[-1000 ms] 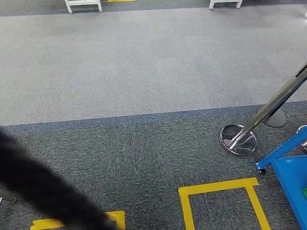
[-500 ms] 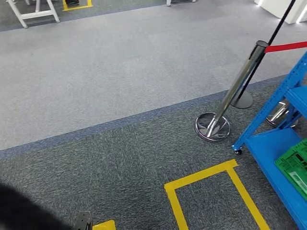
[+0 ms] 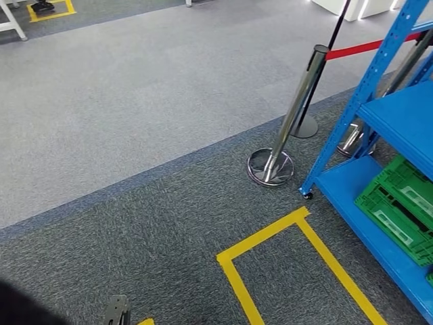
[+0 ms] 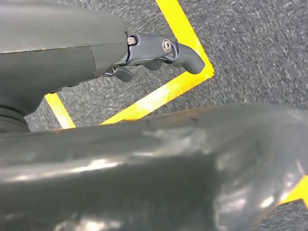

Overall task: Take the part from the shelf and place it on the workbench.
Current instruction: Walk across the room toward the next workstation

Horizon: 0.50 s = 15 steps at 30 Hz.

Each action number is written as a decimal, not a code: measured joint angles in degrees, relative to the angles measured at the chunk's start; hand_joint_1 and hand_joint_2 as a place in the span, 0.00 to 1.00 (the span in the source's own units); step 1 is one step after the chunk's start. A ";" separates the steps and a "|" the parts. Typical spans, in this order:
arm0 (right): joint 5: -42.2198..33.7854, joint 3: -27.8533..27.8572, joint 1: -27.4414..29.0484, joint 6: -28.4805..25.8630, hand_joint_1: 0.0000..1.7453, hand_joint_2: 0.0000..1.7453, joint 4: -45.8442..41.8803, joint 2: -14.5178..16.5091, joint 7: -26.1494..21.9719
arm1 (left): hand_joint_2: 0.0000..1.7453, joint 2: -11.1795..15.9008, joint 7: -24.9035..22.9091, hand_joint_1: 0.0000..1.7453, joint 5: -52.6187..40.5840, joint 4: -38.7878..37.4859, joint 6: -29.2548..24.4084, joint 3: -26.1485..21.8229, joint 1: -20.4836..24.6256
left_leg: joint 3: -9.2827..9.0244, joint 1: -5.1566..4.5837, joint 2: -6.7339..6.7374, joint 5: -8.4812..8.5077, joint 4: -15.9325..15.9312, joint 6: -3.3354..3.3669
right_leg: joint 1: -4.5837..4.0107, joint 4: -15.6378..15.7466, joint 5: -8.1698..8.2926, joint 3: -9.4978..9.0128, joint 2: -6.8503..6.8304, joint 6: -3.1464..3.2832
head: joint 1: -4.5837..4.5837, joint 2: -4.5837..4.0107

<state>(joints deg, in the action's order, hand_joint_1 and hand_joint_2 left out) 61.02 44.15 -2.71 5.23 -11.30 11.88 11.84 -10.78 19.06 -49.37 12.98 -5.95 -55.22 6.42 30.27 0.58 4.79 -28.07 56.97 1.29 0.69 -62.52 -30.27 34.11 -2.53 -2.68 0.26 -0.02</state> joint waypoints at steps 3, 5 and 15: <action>-0.02 0.01 -0.19 0.04 0.00 0.00 0.01 -0.05 -0.17 | 0.00 0.17 -0.45 0.00 -0.13 0.00 -0.13 0.01 -0.07 | -0.61 -0.36 1.44 -0.37 0.06 -1.01 | -0.27 5.40 1.32 -2.94 -2.03 0.98 | -0.25 0.00; -0.06 0.05 -0.12 0.07 0.00 0.00 0.02 -0.05 -0.20 | 0.00 0.17 -0.55 0.00 -0.14 0.00 -0.20 0.01 0.01 | -1.08 -0.17 2.14 -0.64 0.05 -1.77 | -0.30 5.54 1.51 -2.82 -0.64 1.76 | -0.34 0.00; 0.97 0.11 0.01 -0.09 0.00 0.00 0.02 -0.07 0.21 | 0.00 0.14 -0.94 0.00 -0.27 -0.03 -0.49 0.03 -0.92 | 3.25 0.15 -6.40 -2.18 8.17 -1.72 | -0.37 5.64 2.12 -3.58 7.63 3.15 | -0.79 0.00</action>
<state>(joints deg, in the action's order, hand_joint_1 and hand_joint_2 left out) 62.00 44.26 -2.71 5.15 -11.28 11.81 12.05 -10.64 18.12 -49.64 12.96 -6.44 -55.19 5.50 33.52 0.73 -1.61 -30.25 65.15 -0.43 0.33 -56.88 -28.15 30.53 5.10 0.47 -0.53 -0.02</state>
